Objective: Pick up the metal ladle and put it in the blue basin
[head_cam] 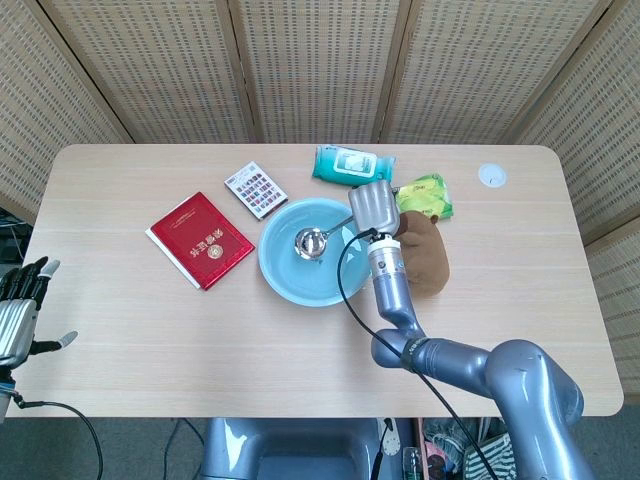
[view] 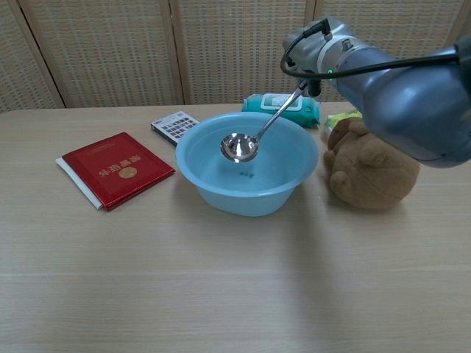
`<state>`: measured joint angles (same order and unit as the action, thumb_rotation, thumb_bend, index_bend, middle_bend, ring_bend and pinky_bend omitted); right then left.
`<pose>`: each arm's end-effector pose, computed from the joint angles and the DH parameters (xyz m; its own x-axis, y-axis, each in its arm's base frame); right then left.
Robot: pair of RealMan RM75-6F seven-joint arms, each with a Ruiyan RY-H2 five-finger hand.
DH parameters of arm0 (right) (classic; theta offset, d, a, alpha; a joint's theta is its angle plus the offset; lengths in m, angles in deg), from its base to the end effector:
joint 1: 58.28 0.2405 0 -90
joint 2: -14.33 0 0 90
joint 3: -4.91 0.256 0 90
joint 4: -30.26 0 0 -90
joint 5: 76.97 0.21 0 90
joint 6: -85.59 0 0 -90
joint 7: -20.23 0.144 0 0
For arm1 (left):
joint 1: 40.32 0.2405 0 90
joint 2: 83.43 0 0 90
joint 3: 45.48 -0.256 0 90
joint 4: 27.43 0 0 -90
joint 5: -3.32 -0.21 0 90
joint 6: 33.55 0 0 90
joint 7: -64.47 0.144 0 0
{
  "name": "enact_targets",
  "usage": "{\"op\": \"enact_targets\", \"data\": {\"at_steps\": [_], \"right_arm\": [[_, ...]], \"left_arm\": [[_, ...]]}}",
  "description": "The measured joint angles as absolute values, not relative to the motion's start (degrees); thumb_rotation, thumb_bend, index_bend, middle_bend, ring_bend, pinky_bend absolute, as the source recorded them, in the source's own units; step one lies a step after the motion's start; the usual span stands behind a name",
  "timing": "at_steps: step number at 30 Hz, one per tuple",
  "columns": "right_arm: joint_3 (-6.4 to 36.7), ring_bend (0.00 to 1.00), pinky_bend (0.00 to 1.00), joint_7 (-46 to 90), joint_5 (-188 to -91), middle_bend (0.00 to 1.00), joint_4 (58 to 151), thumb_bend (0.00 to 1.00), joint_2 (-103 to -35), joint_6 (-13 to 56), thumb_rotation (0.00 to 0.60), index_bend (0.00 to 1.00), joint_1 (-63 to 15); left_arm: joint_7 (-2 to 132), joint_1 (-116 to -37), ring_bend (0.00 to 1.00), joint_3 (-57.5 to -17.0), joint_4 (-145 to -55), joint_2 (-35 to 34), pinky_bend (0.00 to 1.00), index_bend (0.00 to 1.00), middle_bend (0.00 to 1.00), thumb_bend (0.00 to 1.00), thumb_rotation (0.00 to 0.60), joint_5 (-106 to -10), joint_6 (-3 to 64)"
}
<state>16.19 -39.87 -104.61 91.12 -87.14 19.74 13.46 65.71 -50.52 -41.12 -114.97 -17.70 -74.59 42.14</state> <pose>-0.0500 -0.4536 -0.0162 0.8488 0.0534 0.5260 -0.5188 -0.1081 0.8480 -0.3322 0.2169 0.1496 0.4388 0.0956 0.8935 0.8943 0.0508 -0.4446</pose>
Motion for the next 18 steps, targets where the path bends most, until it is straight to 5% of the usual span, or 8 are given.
{"op": "enact_targets", "data": {"at_steps": [18], "right_arm": [[14.5,0.86,1.00,-49.7,-114.3,0.90,79.9,0.88,-95.9,20.3,0.600,0.73,11.6]], "left_arm": [[64.9,-50.9,0.00,-40.9,-114.5,-17.7,0.00,0.00,0.00,0.00,0.600,-73.6,41.1]]}}
